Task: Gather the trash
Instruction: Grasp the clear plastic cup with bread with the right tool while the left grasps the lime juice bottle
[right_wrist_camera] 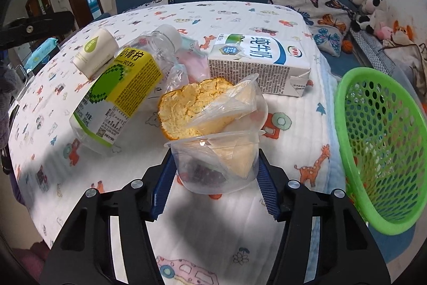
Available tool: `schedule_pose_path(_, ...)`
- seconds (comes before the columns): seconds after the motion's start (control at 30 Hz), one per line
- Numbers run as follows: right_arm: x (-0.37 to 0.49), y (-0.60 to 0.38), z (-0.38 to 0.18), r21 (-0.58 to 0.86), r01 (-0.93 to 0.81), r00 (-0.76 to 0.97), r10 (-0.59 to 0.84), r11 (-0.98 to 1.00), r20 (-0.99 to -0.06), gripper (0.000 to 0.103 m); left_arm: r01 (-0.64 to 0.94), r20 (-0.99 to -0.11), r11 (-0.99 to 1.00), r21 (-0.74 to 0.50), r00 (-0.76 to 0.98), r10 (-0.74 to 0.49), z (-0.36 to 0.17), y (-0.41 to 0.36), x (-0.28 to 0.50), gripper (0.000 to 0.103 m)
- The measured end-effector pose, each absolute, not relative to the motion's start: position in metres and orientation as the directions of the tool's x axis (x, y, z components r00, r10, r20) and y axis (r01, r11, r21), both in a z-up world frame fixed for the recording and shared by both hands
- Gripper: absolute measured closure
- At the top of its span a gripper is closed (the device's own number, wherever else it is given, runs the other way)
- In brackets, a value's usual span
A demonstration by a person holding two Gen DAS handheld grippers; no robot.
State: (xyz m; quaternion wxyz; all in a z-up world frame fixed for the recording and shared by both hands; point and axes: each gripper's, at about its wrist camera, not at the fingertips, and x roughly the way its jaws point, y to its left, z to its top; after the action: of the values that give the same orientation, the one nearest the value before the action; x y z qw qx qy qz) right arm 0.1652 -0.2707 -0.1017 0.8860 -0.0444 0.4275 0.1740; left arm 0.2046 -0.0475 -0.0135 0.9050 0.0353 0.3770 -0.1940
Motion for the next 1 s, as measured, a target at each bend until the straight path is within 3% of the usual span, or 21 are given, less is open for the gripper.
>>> schedule_pose_path(0.27, 0.151, -0.274, -0.095, 0.079, -0.335, 0.586, 0.273, 0.939, -0.763, 0.044, 0.378, -0.752, 0.921, -0.095, 0.579, -0.315, -0.036, -0.066, 0.214, 0.015)
schedule_pose_path(0.7, 0.133, -0.286, -0.077, 0.079, -0.328, 0.617, 0.277, 0.941, -0.737, 0.044, 0.333, -0.816, 0.943, -0.018, 0.540, -0.207, -0.074, -0.093, 0.244, 0.016)
schedule_pose_path(1.0, 0.128, -0.289, -0.076, 0.067, -0.329, 0.614, 0.267, 0.942, -0.742, 0.044, 0.332, -0.833, 0.943, -0.014, 0.518, -0.195, -0.085, -0.100, 0.254, 0.026)
